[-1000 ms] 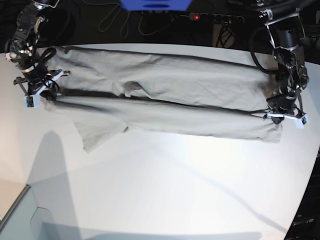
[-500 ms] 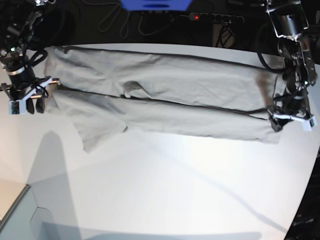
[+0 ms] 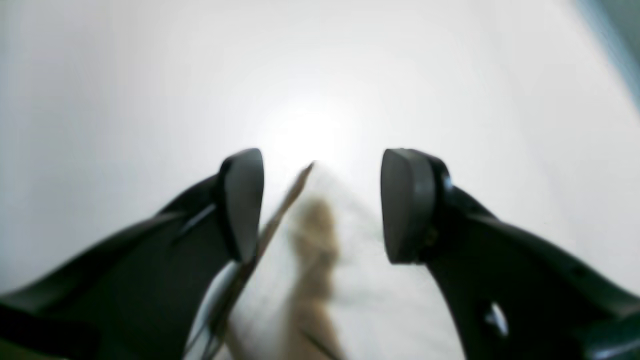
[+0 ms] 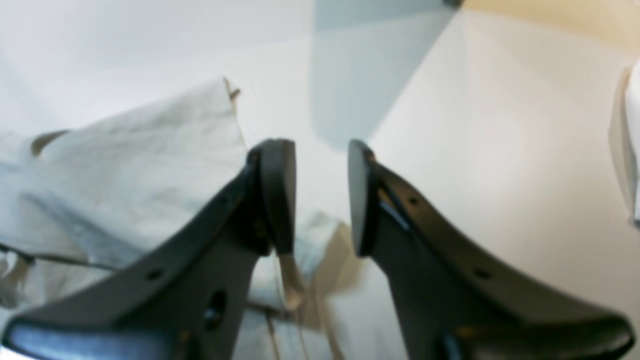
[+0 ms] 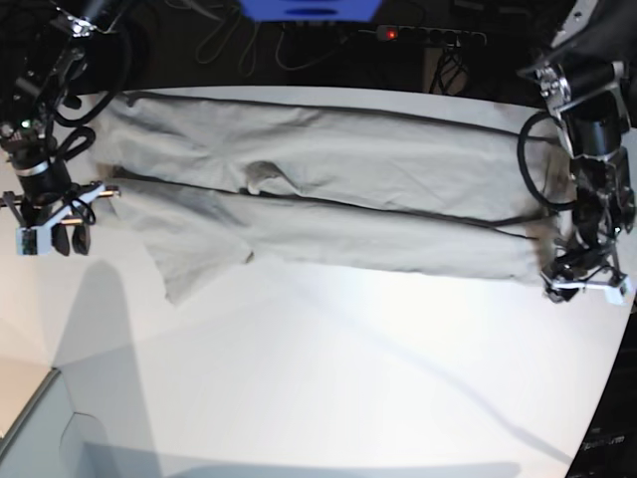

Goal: Layout the t-shirt on the table in an organized manner, then fold the t-shirt properly
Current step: 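Release the fold and regrasp the folded edge with both grippers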

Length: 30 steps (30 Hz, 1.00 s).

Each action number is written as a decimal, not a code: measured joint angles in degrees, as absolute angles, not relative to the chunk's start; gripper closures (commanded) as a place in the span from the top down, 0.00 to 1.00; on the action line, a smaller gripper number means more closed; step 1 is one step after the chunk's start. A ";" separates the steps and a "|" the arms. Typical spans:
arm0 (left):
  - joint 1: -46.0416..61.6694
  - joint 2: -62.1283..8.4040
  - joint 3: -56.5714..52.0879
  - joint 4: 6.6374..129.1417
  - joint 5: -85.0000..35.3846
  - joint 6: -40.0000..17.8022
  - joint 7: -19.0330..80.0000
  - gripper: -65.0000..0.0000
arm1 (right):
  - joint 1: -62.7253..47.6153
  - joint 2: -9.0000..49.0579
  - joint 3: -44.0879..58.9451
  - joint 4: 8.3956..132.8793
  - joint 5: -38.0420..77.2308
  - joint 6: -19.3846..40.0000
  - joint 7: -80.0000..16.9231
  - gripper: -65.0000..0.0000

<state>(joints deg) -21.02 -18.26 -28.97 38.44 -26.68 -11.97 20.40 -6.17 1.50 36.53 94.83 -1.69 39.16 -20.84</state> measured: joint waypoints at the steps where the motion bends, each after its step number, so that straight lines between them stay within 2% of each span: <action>1: -22.20 -18.11 -28.99 36.12 -24.67 -12.27 20.53 0.55 | -5.96 1.48 36.58 94.45 -1.72 39.18 -21.17 0.28; 6: -25.98 -17.06 -29.04 31.75 -17.34 -12.49 20.34 0.55 | -5.28 1.48 36.36 94.19 -1.45 39.16 -20.73 0.28; 10: -25.87 -16.75 -29.17 31.27 -16.05 -12.43 19.99 0.52 | -2.76 1.48 36.49 91.33 -1.43 39.13 -20.84 0.29; 12: -25.43 -16.47 -29.12 31.16 -16.08 -12.36 19.62 0.43 | 0.75 2.15 36.05 86.02 -1.74 39.16 -21.17 0.29; 14: -25.61 -16.47 -29.15 31.09 -15.90 -12.38 20.29 0.30 | 4.51 4.38 33.26 79.77 -5.52 39.16 -24.51 0.29; 17: -25.78 -16.27 -29.02 31.14 -16.08 -12.56 19.94 0.05 | 11.66 6.90 31.09 70.98 -9.91 39.16 -27.62 0.31; 18: -25.78 -16.21 -29.02 31.14 -16.10 -12.64 19.90 0.00 | 14.04 7.25 31.05 68.42 -10.50 39.16 -28.01 0.33; 22: -25.61 -16.25 -29.04 31.11 -15.90 -12.43 20.34 0.00 | 19.18 7.86 29.41 63.99 -14.55 39.11 -28.03 0.42; 30: -25.56 -16.05 -29.04 31.11 -16.08 -12.43 20.29 0.00 | 20.36 7.49 15.99 55.33 -15.88 39.18 -26.68 0.52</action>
<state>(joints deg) -25.56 -16.05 -29.04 31.11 -16.08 -12.43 20.29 20.36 7.49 15.99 55.33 -15.88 39.18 -26.68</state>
